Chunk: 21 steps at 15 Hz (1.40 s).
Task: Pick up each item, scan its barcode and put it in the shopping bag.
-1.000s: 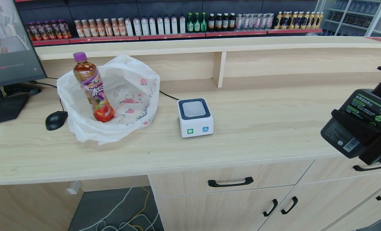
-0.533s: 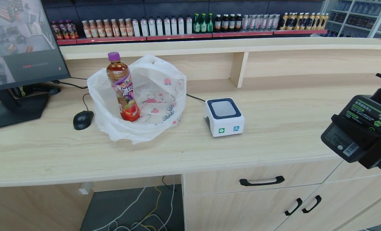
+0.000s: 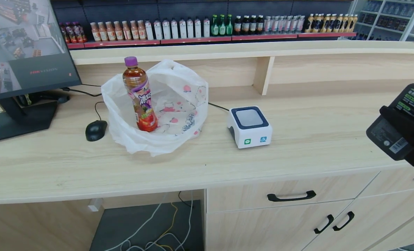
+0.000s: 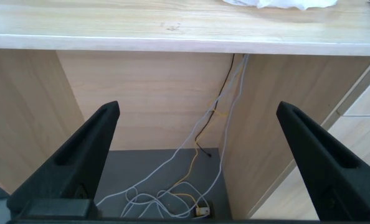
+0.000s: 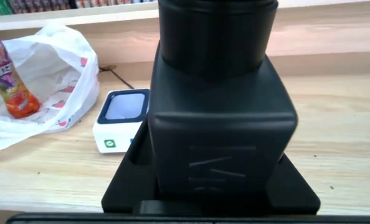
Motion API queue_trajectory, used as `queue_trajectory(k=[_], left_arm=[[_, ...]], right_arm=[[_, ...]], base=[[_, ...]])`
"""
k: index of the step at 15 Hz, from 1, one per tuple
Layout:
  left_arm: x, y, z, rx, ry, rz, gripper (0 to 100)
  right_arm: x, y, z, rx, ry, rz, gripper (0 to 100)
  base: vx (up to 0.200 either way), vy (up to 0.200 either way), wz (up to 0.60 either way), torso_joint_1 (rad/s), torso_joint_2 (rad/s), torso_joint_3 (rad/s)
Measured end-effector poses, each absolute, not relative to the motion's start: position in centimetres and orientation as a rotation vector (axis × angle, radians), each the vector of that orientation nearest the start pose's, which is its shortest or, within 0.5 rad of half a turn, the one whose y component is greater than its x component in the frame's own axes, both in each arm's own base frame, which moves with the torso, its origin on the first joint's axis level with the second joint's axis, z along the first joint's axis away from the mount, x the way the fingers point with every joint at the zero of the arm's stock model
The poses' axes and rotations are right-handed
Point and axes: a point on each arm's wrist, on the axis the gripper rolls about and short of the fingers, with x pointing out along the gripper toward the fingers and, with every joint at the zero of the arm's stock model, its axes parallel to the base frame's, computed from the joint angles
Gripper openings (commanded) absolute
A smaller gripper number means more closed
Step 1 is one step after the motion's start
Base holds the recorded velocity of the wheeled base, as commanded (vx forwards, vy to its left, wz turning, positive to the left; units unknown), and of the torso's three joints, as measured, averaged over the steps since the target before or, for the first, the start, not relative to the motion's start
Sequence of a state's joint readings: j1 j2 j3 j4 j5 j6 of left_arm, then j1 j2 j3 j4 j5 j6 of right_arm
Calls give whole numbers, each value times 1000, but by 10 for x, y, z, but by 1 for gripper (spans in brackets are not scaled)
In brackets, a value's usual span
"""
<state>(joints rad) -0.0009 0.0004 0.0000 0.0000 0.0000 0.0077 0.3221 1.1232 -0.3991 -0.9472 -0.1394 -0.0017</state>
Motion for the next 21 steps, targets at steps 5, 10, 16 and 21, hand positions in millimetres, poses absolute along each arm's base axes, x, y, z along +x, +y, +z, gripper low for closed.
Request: queue_trajectory(k=[5,10,16,21], left_arm=[[-23,0,75,8,0,-1,100],[-23,0,75,8,0,-1,100],[-23,0,75,8,0,-2,100],[-23,0,75,8,0,-1,100]], right_arm=[[158,52,243,-120,-243,202,0],[190,74,272,-278,-330,229,0],[228,111,281,-360,-369,287,0],[265,133,279,-470,-543,272,0]], base=[[0,0,0,0,0,0],[0,0,0,0,0,0],[0,0,0,0,0,0],[0,0,0,0,0,0]])
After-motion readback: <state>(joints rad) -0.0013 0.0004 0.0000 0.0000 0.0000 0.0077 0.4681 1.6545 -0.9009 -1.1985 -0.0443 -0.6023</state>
